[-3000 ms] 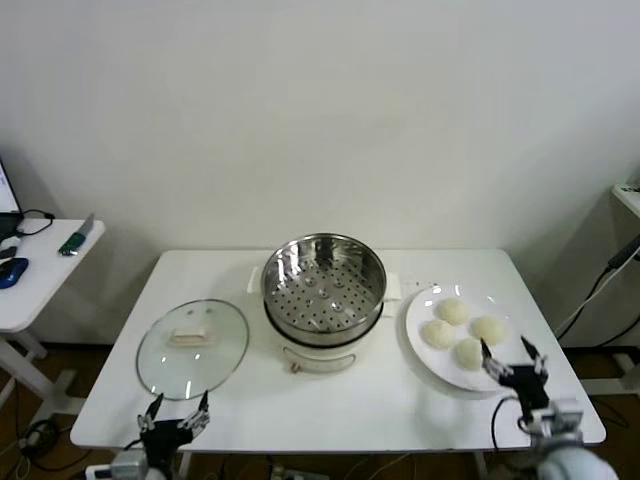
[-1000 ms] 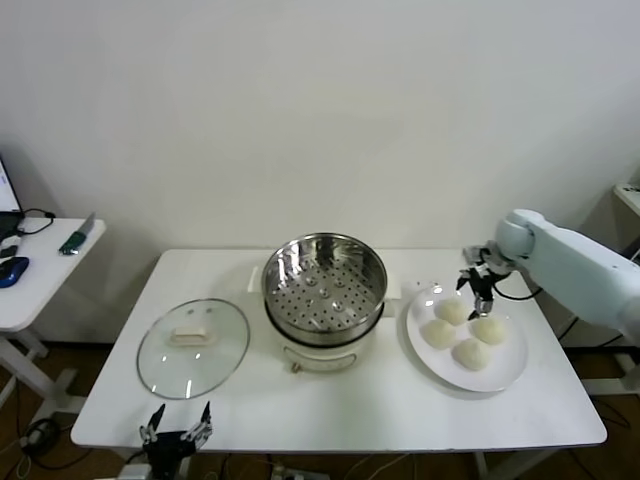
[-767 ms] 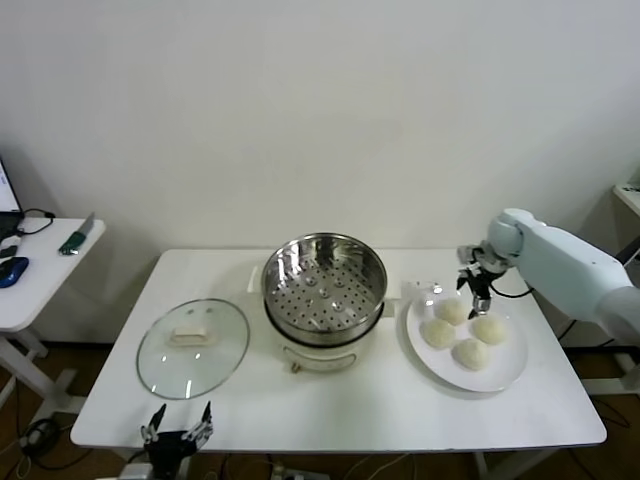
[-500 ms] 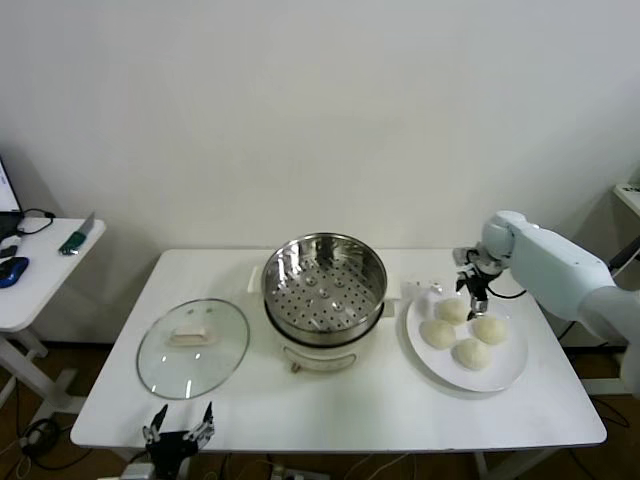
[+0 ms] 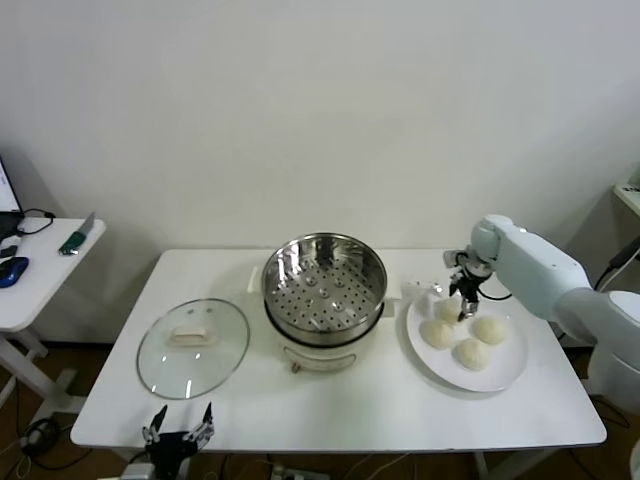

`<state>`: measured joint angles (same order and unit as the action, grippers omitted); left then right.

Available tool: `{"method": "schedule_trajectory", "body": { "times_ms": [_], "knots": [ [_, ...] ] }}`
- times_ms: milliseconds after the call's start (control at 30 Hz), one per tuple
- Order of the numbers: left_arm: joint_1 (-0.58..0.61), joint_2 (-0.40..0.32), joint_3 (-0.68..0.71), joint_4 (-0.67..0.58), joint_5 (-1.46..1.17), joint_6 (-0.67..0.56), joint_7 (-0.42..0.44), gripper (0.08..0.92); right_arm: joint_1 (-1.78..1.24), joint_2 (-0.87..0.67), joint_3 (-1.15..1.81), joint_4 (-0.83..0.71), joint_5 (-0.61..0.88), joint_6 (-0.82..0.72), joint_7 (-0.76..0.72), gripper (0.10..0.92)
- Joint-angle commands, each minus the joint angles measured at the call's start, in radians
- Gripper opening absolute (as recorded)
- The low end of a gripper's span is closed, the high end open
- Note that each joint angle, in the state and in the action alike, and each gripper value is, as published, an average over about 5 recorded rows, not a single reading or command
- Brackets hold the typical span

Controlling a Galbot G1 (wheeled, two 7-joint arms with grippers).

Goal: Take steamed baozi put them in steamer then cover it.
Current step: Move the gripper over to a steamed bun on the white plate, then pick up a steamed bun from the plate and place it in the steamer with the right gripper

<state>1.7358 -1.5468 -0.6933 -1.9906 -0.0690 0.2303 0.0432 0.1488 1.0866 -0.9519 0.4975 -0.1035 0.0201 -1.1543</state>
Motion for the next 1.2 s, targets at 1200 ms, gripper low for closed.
{"method": "schedule_trajectory", "body": {
  "times_ms": [1200],
  "knots": [
    [0.000,0.000,0.011,-0.020,0.003,0.002,-0.011,0.823,0.739,0.157,-0.512,0.703,0.203,0.553,0.070,0.611]
  ]
}}
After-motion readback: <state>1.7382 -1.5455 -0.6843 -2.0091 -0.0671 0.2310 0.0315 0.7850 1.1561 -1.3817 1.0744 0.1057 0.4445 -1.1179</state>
